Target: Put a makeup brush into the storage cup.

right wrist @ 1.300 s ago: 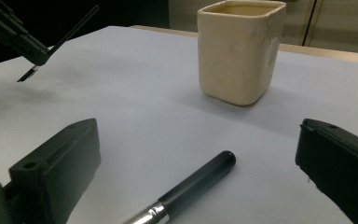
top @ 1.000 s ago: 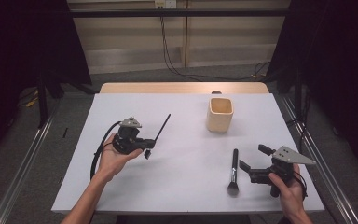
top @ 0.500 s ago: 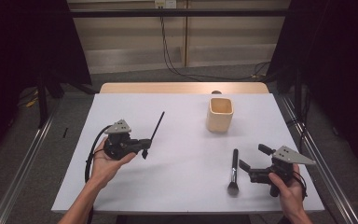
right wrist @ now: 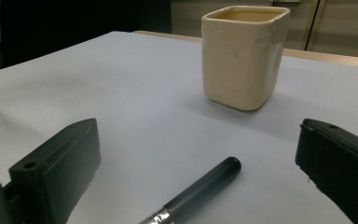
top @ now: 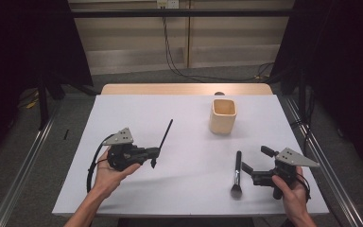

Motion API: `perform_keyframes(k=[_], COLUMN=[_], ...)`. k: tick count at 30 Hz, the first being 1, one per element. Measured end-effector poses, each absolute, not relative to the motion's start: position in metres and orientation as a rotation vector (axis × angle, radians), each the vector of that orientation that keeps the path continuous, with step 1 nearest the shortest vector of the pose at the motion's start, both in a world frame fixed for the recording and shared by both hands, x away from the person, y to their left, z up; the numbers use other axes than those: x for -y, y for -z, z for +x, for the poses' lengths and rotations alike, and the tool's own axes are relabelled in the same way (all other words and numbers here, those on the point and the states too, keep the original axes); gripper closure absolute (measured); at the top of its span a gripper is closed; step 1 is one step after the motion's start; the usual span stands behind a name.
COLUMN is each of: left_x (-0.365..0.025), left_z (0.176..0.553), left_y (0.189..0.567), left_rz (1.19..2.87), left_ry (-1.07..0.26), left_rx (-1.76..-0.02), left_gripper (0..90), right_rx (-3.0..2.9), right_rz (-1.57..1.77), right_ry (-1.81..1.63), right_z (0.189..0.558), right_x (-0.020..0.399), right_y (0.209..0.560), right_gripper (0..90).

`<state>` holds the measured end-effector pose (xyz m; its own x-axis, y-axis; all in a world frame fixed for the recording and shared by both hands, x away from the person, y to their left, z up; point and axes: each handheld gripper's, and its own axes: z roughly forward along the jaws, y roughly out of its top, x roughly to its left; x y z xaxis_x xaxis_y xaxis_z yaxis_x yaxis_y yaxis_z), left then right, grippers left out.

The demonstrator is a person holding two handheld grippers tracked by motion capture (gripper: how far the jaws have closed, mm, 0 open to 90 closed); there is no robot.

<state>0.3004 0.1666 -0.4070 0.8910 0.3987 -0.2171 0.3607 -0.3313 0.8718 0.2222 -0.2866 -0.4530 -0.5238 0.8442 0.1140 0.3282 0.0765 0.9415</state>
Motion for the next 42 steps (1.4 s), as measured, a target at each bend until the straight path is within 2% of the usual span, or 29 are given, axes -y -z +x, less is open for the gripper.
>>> perform_keyframes(k=[10,42], left_x=[-0.153,-0.132], left_z=[0.297,0.292], left_y=[0.408,0.405], left_rz=[1.971,2.128], left_ry=[-0.006,0.16], left_rx=[-0.506,-0.397], left_gripper=[85.8,85.8], right_rx=[-1.933,-2.281], right_rz=[1.104,0.735], right_ry=[-1.5,-1.674], right_z=[0.226,0.273], right_x=[0.274,0.181], right_y=[0.449,0.424], right_gripper=[0.0,0.5])
